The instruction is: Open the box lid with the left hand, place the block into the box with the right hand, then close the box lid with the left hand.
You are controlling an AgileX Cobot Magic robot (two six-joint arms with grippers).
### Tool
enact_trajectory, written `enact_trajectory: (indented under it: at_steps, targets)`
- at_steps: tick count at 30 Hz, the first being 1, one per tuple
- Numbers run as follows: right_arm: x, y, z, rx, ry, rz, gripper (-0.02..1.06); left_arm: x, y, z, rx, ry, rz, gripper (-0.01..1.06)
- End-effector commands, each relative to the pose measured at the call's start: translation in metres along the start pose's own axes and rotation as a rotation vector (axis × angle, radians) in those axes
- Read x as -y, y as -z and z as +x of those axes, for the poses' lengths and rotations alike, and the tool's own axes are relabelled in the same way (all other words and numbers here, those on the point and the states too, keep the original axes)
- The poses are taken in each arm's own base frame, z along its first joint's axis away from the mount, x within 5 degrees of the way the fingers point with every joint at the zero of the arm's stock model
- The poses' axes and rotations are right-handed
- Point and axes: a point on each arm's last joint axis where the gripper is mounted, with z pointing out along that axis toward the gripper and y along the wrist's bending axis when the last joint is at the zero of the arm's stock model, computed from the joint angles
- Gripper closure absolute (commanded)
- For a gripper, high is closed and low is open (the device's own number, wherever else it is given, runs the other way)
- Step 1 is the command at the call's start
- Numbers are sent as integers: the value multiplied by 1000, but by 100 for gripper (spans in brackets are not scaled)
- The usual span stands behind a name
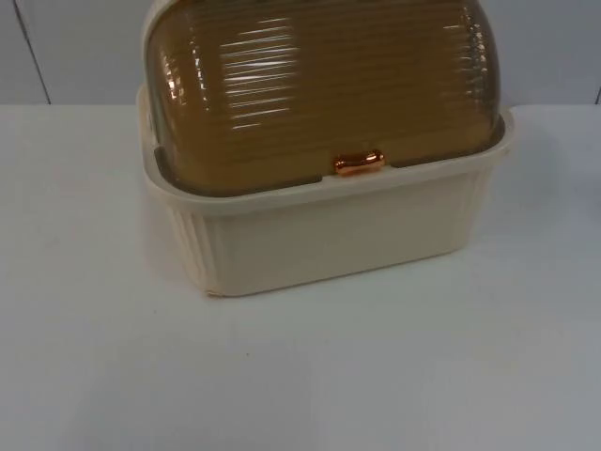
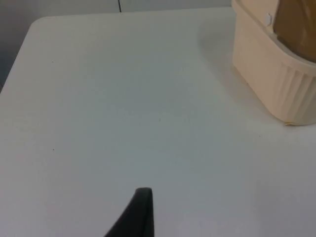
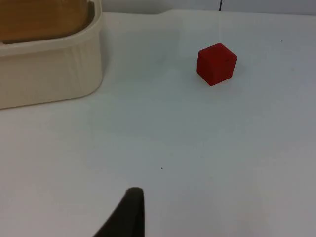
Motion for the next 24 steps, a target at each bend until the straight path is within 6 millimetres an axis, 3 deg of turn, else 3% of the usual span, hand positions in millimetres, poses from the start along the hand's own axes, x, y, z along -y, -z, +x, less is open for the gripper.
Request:
enact_trajectory:
  at_steps: [1,24]
  targets:
    - [0,1,-1,18,-16,7,-1,0,-1,0,8,-2,5,0]
    - [0,1,-1,16,-32,7,-1,0,-1,0,8,-4,2,0]
